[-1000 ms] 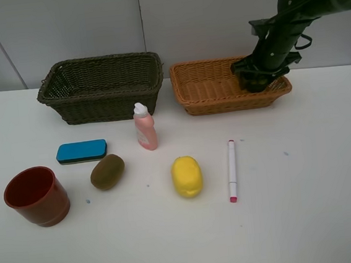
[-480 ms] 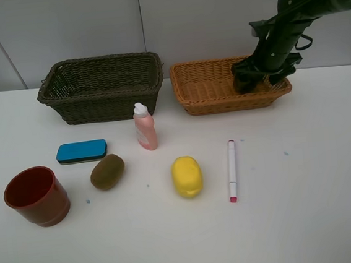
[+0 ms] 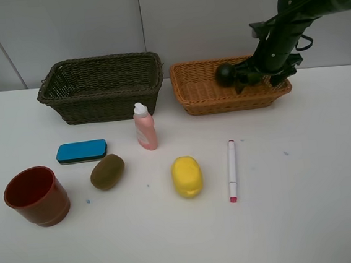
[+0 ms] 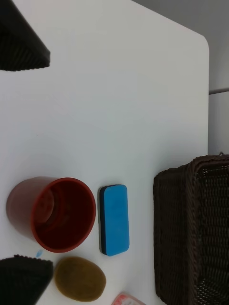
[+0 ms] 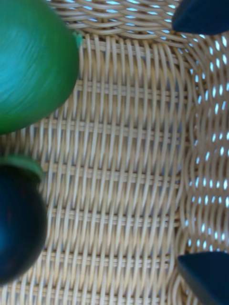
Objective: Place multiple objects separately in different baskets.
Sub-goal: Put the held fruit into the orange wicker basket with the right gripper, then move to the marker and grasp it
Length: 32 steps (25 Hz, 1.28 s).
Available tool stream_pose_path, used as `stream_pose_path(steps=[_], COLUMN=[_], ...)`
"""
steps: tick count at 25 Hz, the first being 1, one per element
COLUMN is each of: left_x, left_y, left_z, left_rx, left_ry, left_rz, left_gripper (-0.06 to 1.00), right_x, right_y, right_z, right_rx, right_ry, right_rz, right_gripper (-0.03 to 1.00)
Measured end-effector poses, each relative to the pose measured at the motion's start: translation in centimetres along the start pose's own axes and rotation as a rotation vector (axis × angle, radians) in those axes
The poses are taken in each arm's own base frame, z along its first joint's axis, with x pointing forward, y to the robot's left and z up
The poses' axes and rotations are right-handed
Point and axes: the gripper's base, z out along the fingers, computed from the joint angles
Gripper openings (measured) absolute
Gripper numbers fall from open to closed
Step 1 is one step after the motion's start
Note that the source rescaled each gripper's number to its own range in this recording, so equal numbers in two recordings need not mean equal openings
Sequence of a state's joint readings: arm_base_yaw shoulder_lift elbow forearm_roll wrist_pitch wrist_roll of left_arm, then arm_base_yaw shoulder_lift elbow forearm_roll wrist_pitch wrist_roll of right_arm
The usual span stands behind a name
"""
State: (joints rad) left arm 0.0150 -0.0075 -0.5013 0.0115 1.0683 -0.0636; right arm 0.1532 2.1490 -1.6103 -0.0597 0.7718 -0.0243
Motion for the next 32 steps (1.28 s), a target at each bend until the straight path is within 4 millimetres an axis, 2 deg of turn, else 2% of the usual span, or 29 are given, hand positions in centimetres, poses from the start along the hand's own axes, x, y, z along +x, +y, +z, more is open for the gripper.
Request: stream_pose_path(steps=[5,8,16,20,23,27,32], left_x=[0.0,0.0,0.0,0.0,0.0,0.0,0.0], left_y=[0.0,0.0,0.0,0.0,0.0,0.0,0.0], left_z=[0.0,0.0,0.0,0.0,0.0,0.0,0.0], left_rx=[0.0,0.0,0.0,0.0,0.0,0.0,0.0], left_ry=[0.0,0.0,0.0,0.0,0.0,0.0,0.0], left_rz=[0.0,0.0,0.0,0.0,0.0,0.0,0.0], left_gripper=[1.0,1.0,1.0,1.0,1.0,1.0,1.0], right_x=[0.1,0.0,-0.3,0.5,1.3,2.3,2.7], right_y=[0.0,-0.1,0.2,1.5,2.7,4.8,7.5], right_z=[-0.1,-1.1,-8.1,-11.5,-12.9,-13.4,-13.7], right_rx=[0.0,0.001,0.003,-0.008,-0.017,-0.026,-0.034], right_ry=[0.017,0.001,-0.064,-0.03,0.031,0.127,0.136], right_rz=[0.0,0.001,-0.006,-0.023,-0.014,0.021,0.101], right_gripper=[1.0,1.0,1.0,1.0,1.0,1.0,1.0])
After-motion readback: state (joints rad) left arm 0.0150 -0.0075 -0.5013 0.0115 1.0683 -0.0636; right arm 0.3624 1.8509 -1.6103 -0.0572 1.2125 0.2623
